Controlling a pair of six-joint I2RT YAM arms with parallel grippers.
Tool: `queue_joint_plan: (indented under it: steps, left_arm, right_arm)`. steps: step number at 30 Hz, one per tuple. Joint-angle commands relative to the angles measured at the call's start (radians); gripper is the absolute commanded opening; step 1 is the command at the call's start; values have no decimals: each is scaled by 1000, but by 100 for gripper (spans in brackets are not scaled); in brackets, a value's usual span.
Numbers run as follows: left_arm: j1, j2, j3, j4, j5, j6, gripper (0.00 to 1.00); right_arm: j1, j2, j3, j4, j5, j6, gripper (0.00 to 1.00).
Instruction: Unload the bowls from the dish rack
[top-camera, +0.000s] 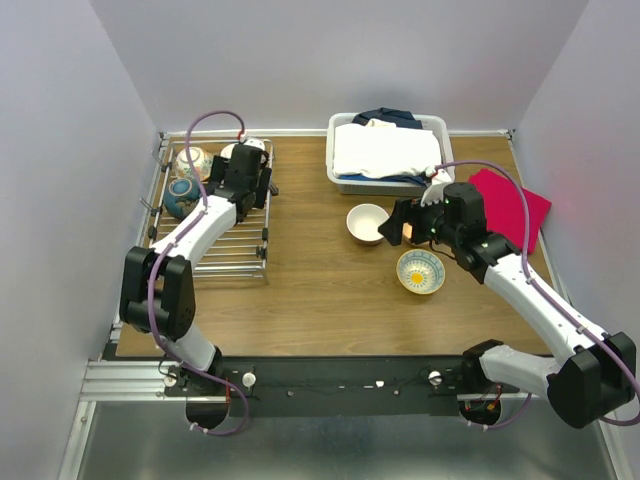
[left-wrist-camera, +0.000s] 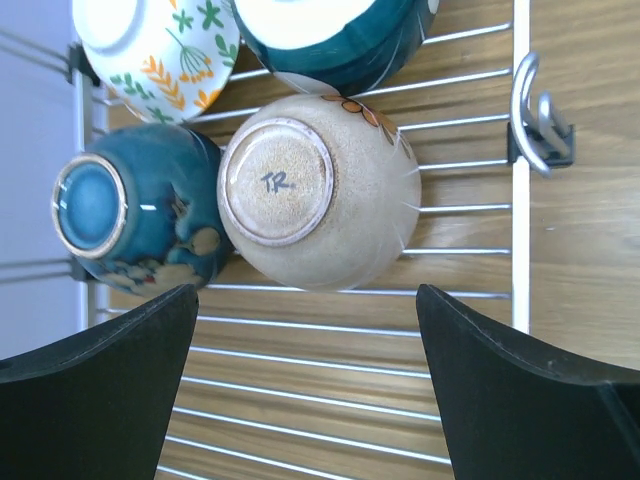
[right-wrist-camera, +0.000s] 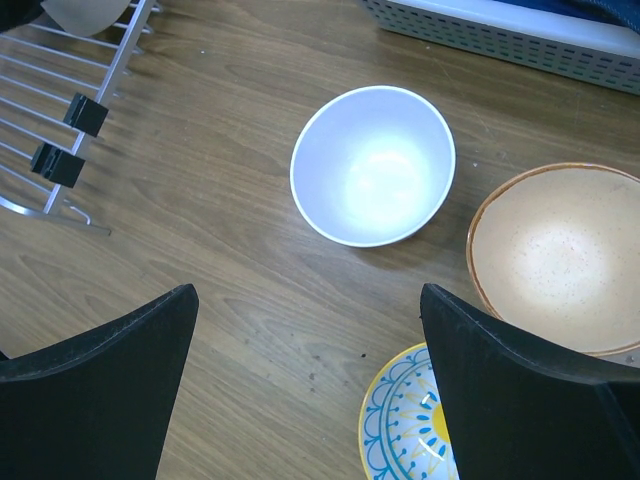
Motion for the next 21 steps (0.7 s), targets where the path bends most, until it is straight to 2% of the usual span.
queue_joint_plan:
  steps: [1,6,10,16,21]
  left_arm:
    - [-38,73,10,85,-137,261,99]
    - [-61,138,19,99,-136,373,99]
    - [-67,179,32,73,-113,384,99]
    - [-70,231,24,84,-168,380,99]
    - [-74,264,-2,159,-226,407,99]
  right_arm:
    - [1,-12,-5,-13,18,-14,100]
    - [0,-7,7,-39,25,-16,100]
    - [1,-3,18,-59,30,-27,100]
    - [1,13,33,-66,29,-28,100]
    - [0,33,46,-66,21,-28,100]
